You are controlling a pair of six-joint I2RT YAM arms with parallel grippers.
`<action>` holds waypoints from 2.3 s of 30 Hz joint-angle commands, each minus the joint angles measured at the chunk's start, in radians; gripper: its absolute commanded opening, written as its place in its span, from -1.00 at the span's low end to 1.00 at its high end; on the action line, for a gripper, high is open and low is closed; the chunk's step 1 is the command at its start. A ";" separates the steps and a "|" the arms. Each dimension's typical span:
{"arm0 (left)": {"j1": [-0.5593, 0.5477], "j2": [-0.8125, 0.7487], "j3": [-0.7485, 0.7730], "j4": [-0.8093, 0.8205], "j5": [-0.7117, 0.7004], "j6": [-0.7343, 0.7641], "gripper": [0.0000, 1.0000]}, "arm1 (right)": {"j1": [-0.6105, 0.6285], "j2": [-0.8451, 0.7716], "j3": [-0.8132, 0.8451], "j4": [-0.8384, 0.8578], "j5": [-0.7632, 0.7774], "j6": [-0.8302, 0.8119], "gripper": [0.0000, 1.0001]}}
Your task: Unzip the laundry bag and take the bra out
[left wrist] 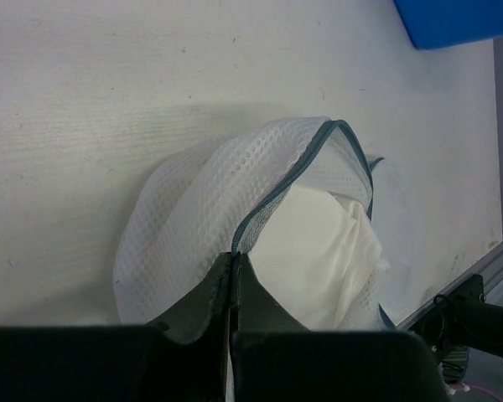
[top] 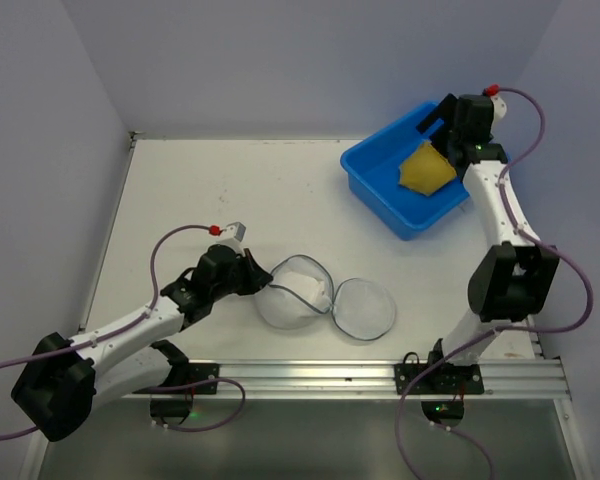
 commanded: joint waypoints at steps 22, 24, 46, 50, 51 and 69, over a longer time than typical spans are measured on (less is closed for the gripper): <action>0.003 -0.044 0.052 -0.073 0.002 0.036 -1.00 | 0.980 -0.324 -0.742 0.238 -0.236 -0.160 0.51; 0.003 -0.053 0.045 -0.087 -0.004 0.036 -1.00 | 1.004 -0.276 -0.700 0.209 -0.222 -0.174 0.65; 0.003 -0.053 -0.107 -0.038 -0.041 -0.043 -1.00 | 1.066 0.076 -0.553 -0.029 -0.169 -0.223 -0.50; 0.003 -0.036 -0.097 -0.025 -0.040 -0.041 -1.00 | 1.064 0.019 -0.584 -0.003 -0.179 -0.239 -1.00; 0.004 -0.030 -0.087 -0.024 -0.038 -0.041 -1.00 | 1.064 -0.002 -0.593 0.021 -0.205 -0.245 -1.00; 0.009 0.010 0.049 -0.101 -0.052 -0.018 -1.00 | 1.064 -0.634 -0.817 0.376 -0.463 -0.414 -1.00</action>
